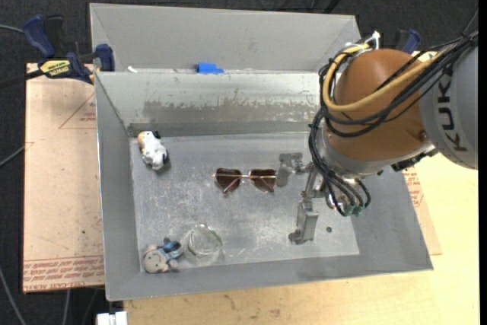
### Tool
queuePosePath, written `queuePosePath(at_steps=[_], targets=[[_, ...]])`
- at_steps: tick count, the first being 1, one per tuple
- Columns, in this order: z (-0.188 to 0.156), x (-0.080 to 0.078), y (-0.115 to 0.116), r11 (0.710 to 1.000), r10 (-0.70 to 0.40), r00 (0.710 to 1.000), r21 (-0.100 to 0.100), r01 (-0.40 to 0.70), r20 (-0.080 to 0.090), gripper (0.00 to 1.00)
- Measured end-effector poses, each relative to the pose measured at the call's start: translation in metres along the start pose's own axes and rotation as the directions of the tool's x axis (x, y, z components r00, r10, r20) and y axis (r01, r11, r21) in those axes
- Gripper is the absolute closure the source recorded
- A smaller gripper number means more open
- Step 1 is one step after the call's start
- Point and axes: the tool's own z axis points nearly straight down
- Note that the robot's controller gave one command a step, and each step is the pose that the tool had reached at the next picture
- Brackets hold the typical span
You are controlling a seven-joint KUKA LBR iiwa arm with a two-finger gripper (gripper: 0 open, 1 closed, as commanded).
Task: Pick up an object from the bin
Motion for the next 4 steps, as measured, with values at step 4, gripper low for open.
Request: queuePosePath(at_steps=[4], targets=[[0.154,-0.101,0.001,0.999,0.052,0.999,-0.001,-0.052,0.004,0.0]])
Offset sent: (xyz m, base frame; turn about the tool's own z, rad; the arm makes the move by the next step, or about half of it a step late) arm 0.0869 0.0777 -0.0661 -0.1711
